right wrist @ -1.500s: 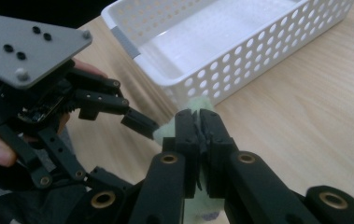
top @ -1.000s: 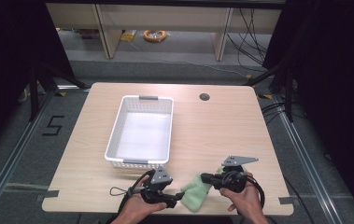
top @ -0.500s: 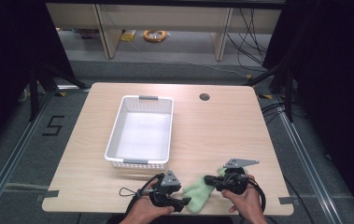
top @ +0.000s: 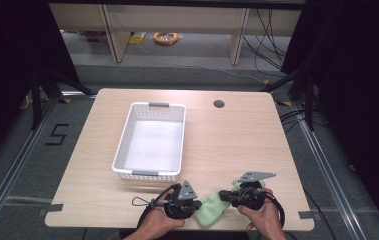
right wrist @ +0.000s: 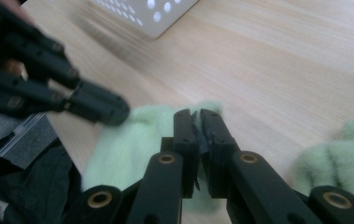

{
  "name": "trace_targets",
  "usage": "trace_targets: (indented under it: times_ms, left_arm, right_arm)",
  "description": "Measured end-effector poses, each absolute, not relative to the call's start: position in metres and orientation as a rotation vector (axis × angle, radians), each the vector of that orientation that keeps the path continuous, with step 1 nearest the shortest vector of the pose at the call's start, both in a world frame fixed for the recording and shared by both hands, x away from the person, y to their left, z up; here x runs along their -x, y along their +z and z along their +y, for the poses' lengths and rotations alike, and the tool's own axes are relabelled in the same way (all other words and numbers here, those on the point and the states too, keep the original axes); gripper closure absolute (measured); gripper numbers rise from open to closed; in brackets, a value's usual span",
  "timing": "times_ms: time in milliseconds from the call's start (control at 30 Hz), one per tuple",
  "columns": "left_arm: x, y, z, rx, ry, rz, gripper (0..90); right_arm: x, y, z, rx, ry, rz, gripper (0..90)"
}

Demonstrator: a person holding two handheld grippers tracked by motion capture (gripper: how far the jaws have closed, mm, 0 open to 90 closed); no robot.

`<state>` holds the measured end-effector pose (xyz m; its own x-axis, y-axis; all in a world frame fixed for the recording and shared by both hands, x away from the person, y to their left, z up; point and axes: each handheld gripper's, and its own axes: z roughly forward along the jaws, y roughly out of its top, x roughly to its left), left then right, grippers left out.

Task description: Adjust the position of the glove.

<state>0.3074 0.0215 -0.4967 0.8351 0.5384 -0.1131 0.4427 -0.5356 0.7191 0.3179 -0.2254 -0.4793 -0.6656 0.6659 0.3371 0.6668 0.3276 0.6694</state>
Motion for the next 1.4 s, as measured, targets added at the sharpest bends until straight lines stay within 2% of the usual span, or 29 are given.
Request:
trace_targets:
  times_ms: [267,533,667,767,867,933,1067,1400]
  left_arm:
    - [-0.327,-0.489,0.024,-2.191,0.199,0.713,89.4]
    - [-0.327,-0.499,0.018,-2.226,0.200,0.700,88.8]
    - [-0.330,-0.499,0.020,-2.197,0.182,0.730,87.0]
    - [-0.331,-0.500,0.022,-2.184,0.163,0.753,78.4]
    - [-0.332,-0.498,0.026,-2.153,0.155,0.801,59.1]
    - [-0.330,-0.497,0.028,-2.119,0.136,0.828,51.8]
    - [-0.321,-0.490,0.035,-2.111,0.138,0.836,42.9]
    - [-0.308,-0.483,0.054,-2.103,0.102,0.840,37.9]
  right_arm:
    - [-0.306,-0.481,-0.225,1.274,-1.250,-2.585,86.1]
    - [-0.303,-0.495,-0.224,1.298,-1.151,-2.623,85.3]
    - [-0.302,-0.494,-0.223,1.309,-1.143,-2.651,78.4]
    - [-0.303,-0.489,-0.226,1.296,-1.152,-2.649,72.2]
    - [-0.303,-0.476,-0.232,1.298,-1.198,-2.693,65.6]
    - [-0.304,-0.468,-0.240,1.310,-1.209,-2.745,63.1]
    - [-0.311,-0.458,-0.264,1.377,-1.118,-2.883,59.3]
    - [-0.336,-0.452,-0.293,1.424,-0.937,-3.015,59.3]
